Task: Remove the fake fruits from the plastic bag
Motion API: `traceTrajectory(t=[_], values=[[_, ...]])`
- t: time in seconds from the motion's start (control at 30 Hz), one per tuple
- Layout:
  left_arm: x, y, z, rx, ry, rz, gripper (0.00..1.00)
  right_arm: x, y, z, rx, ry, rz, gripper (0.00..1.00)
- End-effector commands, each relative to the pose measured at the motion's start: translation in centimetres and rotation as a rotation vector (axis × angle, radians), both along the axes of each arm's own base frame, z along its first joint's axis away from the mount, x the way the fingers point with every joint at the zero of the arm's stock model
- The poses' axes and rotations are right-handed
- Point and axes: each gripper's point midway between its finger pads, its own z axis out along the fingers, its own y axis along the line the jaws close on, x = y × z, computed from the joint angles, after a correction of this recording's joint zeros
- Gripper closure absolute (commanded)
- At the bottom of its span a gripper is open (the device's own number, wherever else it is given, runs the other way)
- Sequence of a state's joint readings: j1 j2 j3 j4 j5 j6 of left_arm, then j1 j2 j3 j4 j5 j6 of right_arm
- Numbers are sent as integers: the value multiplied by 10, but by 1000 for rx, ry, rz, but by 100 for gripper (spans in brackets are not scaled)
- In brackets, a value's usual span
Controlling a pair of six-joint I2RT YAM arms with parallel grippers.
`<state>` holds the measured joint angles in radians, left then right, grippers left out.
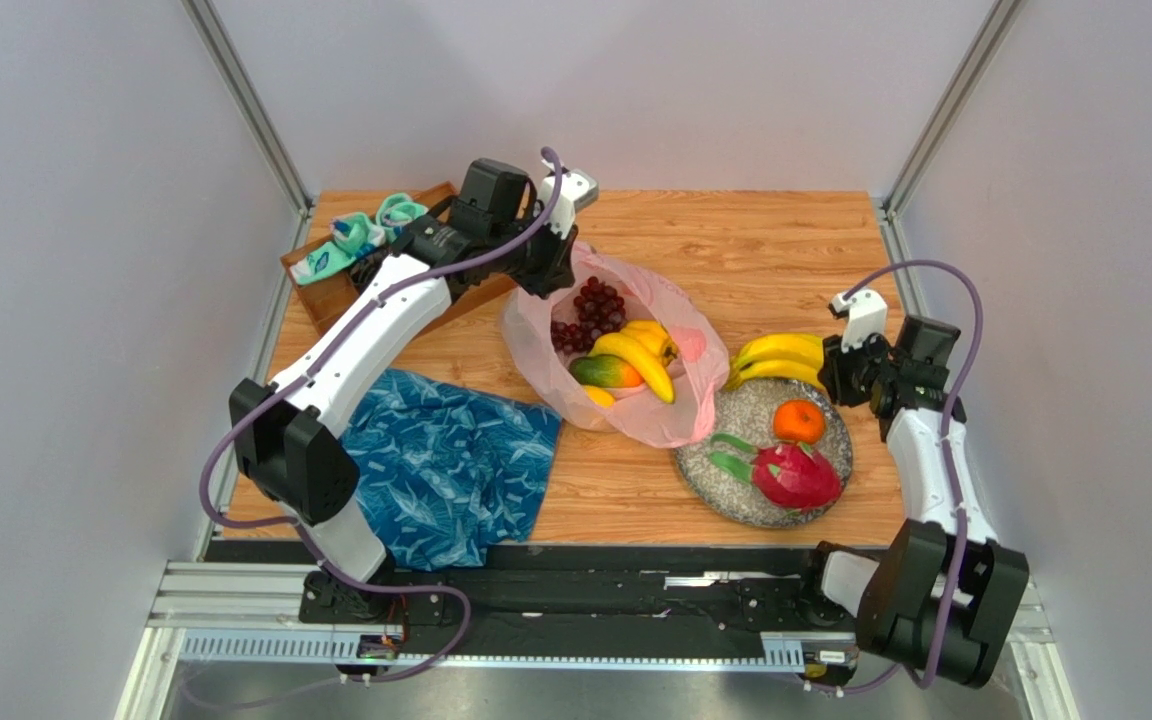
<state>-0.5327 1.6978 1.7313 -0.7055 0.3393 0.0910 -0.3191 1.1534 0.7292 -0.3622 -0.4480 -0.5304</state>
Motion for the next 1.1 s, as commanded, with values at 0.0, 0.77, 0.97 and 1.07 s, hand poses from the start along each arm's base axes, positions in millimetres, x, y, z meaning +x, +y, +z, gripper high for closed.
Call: traceTrajectory(t=[0.0,0.77,0.97,1.07], values=[[-17,8,36,-67,-80,-20,100,-23,5,-5,-75,-4,72,91],[-49,14,50,-134,-69,-38,100,-36,91,130,34,-188,299,21],[-52,12,37,-184,10,25,100,-5,199,138,93,-140,597,44],[-53,10,35,-179,24,9,100,11,233,106,59,-65,738,52]])
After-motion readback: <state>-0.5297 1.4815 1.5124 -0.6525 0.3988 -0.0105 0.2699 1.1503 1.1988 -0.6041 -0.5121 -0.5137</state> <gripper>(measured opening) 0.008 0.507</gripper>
